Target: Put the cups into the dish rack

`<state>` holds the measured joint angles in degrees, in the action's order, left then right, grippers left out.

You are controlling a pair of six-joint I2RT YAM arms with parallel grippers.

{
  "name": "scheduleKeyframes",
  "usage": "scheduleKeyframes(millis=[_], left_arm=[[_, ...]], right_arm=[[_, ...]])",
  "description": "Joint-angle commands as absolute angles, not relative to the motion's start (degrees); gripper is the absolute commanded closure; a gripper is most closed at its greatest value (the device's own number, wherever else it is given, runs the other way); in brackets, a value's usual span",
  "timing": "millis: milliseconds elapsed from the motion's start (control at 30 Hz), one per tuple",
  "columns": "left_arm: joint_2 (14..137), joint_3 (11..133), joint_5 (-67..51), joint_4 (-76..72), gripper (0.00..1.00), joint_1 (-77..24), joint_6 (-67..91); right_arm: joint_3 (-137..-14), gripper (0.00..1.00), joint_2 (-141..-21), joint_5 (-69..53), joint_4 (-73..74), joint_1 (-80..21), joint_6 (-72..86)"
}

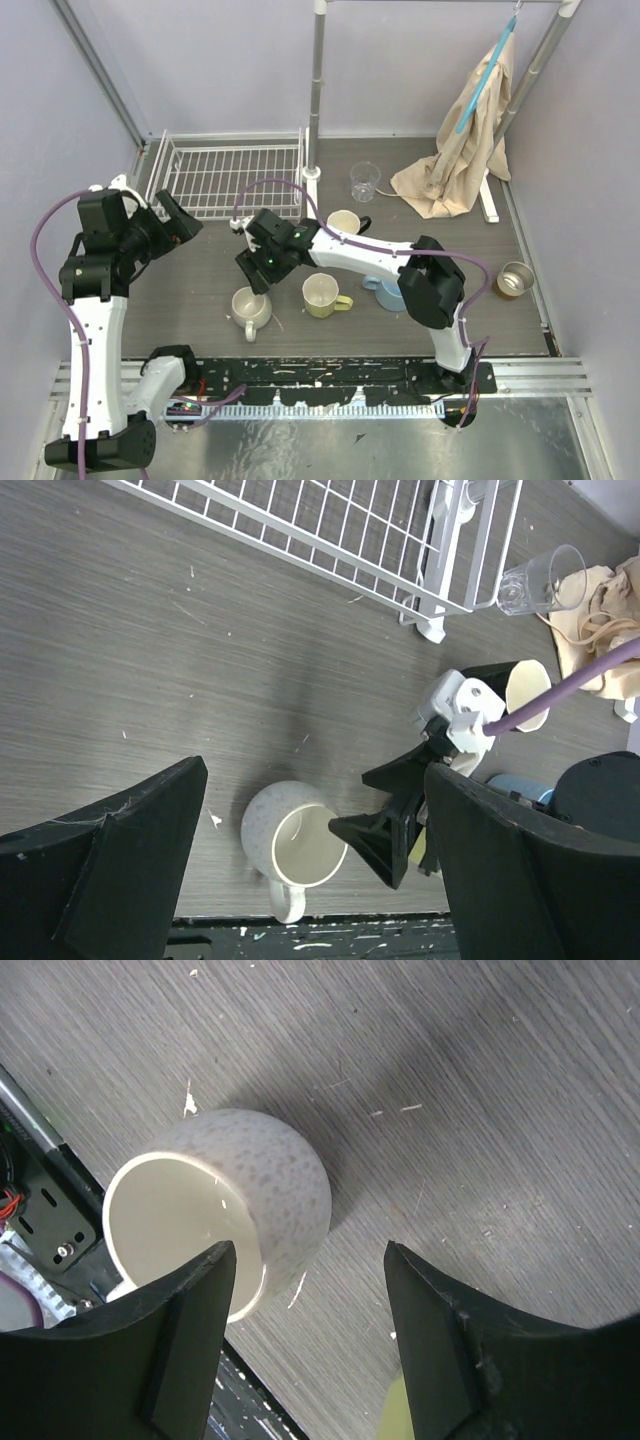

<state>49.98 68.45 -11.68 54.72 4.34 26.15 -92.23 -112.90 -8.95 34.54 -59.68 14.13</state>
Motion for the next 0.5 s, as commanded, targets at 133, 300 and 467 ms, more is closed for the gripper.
scheduleKeyframes(millis=[133, 300, 467], left_arm=[[49.88, 69.23, -11.72, 57.14, 0.02, 4.22, 27.57], [51.34, 70.83, -11.34, 58.48, 0.02, 4.24, 27.86], [52.34, 71.8, -12.29, 59.73, 0.02, 4.25, 28.13]], right_arm=[[-92.82, 0.34, -115.81, -10.3, 30.77, -59.83, 15.64], [-91.71, 0.36, -116.92, -9.94, 29.54, -60.1, 16.05], [-90.96, 0.55, -118.09, -9.96, 27.9, -60.24, 16.26]])
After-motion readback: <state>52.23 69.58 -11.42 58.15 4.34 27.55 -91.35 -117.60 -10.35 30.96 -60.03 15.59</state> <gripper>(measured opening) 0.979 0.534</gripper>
